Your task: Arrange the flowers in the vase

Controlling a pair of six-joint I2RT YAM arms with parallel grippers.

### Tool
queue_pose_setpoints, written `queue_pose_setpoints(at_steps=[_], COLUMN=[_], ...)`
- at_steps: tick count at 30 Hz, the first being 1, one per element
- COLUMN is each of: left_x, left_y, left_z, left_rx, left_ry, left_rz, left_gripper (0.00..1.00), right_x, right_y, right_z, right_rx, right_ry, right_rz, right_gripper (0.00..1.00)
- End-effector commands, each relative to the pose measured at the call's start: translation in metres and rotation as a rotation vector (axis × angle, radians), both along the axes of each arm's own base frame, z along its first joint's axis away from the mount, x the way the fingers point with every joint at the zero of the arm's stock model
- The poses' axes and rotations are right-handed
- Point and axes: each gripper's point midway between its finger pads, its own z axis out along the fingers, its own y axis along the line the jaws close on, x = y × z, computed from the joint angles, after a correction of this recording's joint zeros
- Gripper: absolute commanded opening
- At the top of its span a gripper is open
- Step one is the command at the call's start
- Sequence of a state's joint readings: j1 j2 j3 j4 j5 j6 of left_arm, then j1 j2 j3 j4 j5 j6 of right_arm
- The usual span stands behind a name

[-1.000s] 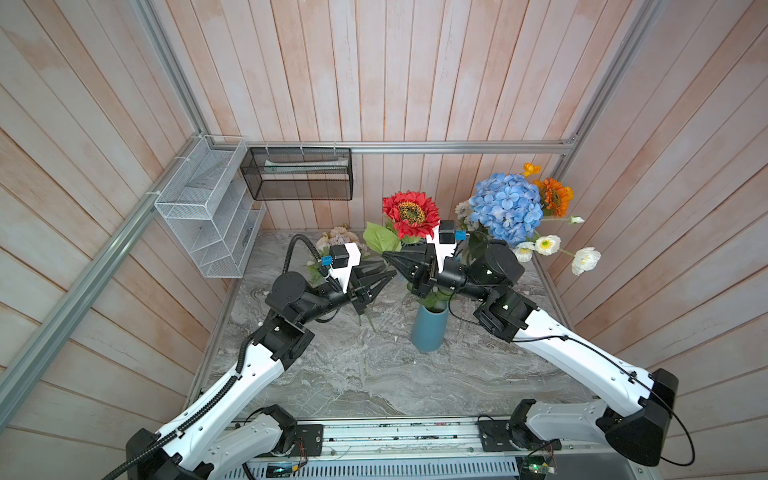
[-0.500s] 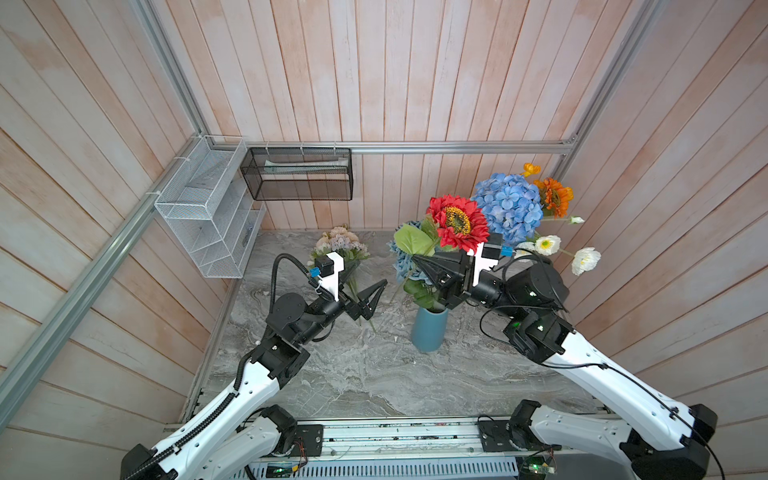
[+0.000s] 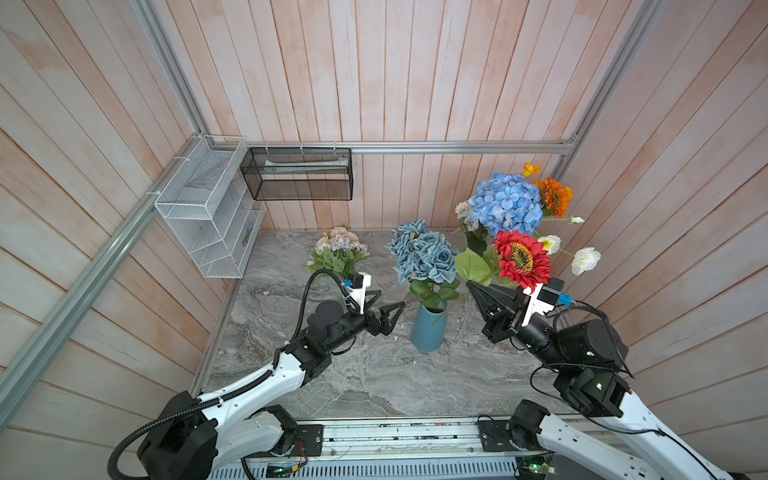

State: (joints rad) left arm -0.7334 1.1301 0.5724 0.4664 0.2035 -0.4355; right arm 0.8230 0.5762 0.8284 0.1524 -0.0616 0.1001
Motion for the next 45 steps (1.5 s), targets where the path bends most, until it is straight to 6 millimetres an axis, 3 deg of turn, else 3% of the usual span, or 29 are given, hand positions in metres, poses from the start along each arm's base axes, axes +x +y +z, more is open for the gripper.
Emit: queue_pose_setpoints(at_steps=[1, 5, 13, 19, 26, 32, 39, 45], left_x=[-0.004, -0.006, 0.014, 0.042, 0.055, 0.058, 0.059, 0.058], left_y=[-0.021, -0.045, -0.073, -0.068, -0.053, -0.049, -0.047, -0.046], left_z=[0.023, 0.028, 0.045, 0.048, 0.045, 0.043, 0.04, 0.038], left_rx=[-0.005, 0.017, 0.002, 0.038, 0.038, 0.036, 0.037, 0.034], left_ry=[-0.076, -0.106, -0.151, -0.16, -0.135, -0.129, -0.123, -0.118], left_rz=[-0.034, -0.087, -0.108, 0.011, 0.069, 0.081, 0.084, 0.085], left_gripper=[1.0, 1.0, 1.0, 1.0, 1.0, 1.0, 1.0, 1.0], right_x=[0.035, 0.045, 0.061, 0.074, 0.085, 0.087, 0.098, 0.106], right_y=[-0.034, -0.053, -0.059, -0.052, -0.043, -0.028, -0.033, -0.023], right_z=[-0.025, -0.026, -0.029, -0.025, -0.024, -0.046, -0.088, -0.118], right_rx=[-0.036, -0.023, -0.009, 0.041, 0.103, 0.095, 0.094, 0.085], right_ry=[0.073, 0.045, 0.002, -0.015, 0.011, 0.079, 0.184, 0.27], right_rz=[-0.289, -0.42, -0.501, -0.421, -0.28, -0.195, -0.237, -0.205], right_gripper=[0.0, 0.0, 0.0, 0.0, 0.0, 0.0, 0.0, 0.0])
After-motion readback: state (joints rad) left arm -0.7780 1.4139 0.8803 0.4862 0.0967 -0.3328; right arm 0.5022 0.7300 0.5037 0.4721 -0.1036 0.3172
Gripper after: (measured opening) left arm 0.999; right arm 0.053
